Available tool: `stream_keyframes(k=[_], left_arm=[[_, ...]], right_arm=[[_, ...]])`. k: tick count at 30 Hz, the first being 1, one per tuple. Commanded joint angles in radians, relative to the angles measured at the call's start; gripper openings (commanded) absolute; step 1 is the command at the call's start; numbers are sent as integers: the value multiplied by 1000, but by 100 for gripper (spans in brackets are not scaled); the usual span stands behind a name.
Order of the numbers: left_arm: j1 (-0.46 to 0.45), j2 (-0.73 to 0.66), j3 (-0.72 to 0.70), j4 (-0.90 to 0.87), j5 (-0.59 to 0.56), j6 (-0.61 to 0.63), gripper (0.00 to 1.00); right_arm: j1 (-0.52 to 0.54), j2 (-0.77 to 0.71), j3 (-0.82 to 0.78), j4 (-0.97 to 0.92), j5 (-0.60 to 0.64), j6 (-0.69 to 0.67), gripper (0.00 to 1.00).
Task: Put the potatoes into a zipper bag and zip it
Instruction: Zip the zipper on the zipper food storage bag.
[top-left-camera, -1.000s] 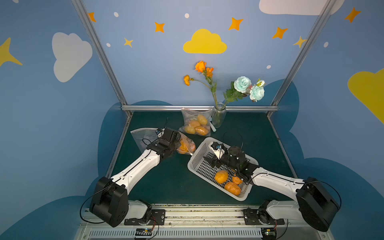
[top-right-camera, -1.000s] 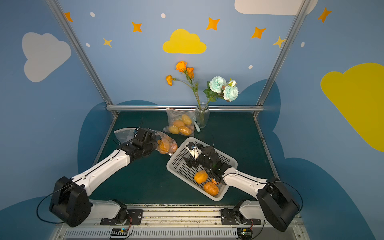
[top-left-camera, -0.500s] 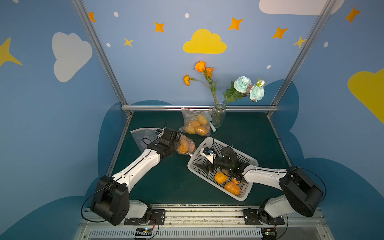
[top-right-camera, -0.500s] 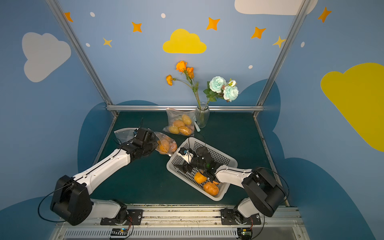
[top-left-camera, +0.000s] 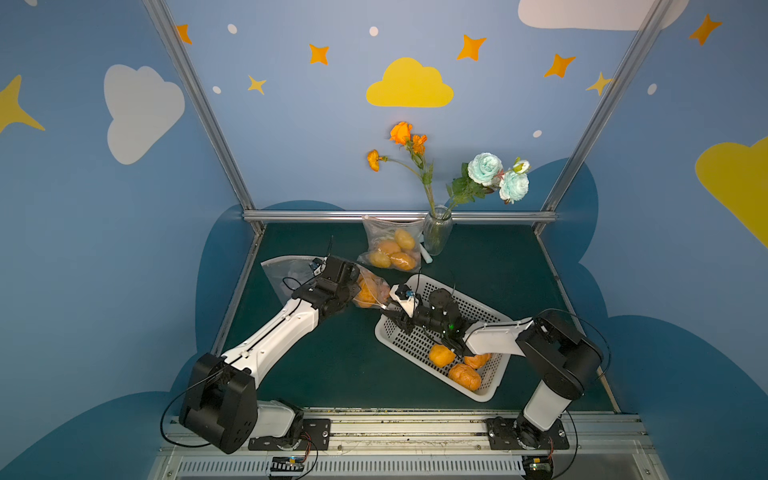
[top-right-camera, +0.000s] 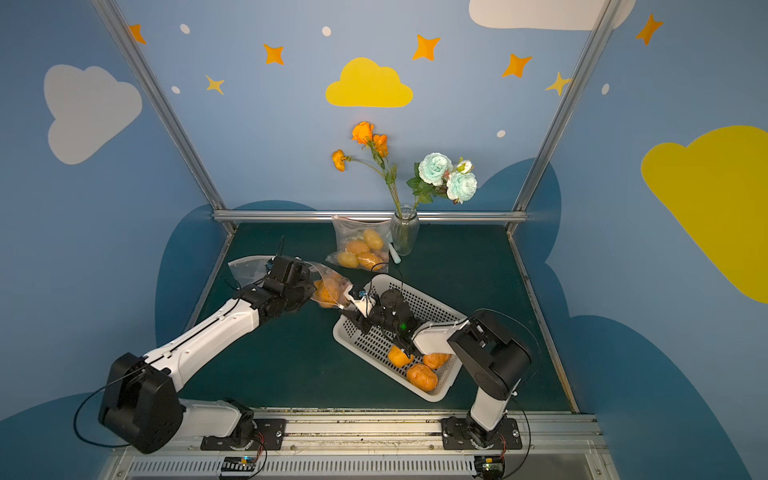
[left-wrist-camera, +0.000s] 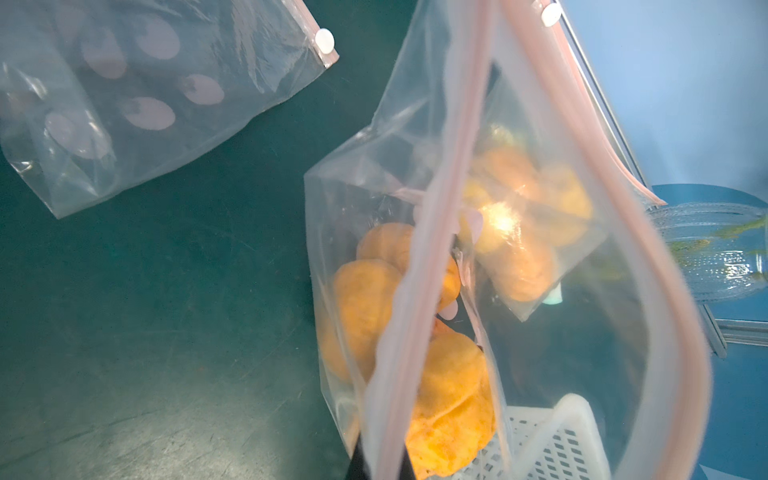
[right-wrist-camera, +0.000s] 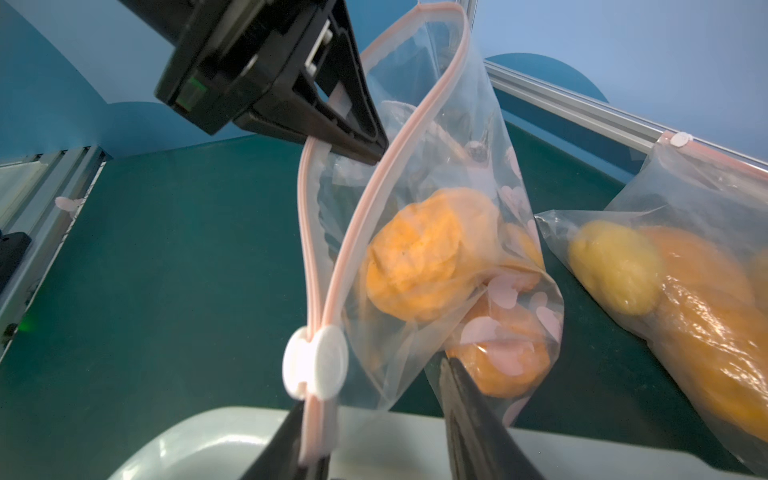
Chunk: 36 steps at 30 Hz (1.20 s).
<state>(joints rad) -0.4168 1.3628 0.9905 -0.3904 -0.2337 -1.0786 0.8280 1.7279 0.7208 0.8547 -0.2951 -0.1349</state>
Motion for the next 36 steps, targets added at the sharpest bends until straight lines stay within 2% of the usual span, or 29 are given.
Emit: stream_keyframes(k=[1, 8, 11, 14, 17, 21, 24, 25, 27, 30, 31, 33, 36], left_arm=[[5, -27, -15, 16, 10, 0, 3], [7, -29, -19, 21, 13, -1, 3], [9, -29, -20, 22, 16, -3, 3], [11, -28, -20, 25, 22, -3, 3], [13, -27, -21, 28, 27, -2, 3], [15, -25, -22, 29, 30, -2, 3], [15, -27, -21, 27, 35, -2, 3], [16, -28, -19, 23, 38, -1, 3], [16, -33, -10, -1, 40, -8, 15], [16, -56, -9, -37, 65, -35, 45], [14, -66, -10, -43, 85, -34, 50], [10, -100, -16, -41, 133, -25, 54], [-4, -157, -34, -34, 167, -30, 55]], right_arm=[[-1, 18, 20, 68, 11, 9, 40], [0, 28, 14, 97, 10, 14, 15], [-1, 37, 17, 103, 14, 14, 14], [-1, 47, 19, 103, 17, 14, 21], [-1, 48, 14, 111, 19, 13, 20], [-1, 40, 3, 127, 16, 14, 12], [0, 28, 3, 129, 22, 19, 0], [-1, 25, 3, 129, 25, 19, 0], [0, 15, 5, 127, 38, 20, 0], [-1, 1, 18, 108, 66, 20, 0], [0, -2, 22, 102, 72, 21, 0], [2, -5, 35, 86, 94, 19, 0], [6, -7, 71, 34, 104, 18, 0]])
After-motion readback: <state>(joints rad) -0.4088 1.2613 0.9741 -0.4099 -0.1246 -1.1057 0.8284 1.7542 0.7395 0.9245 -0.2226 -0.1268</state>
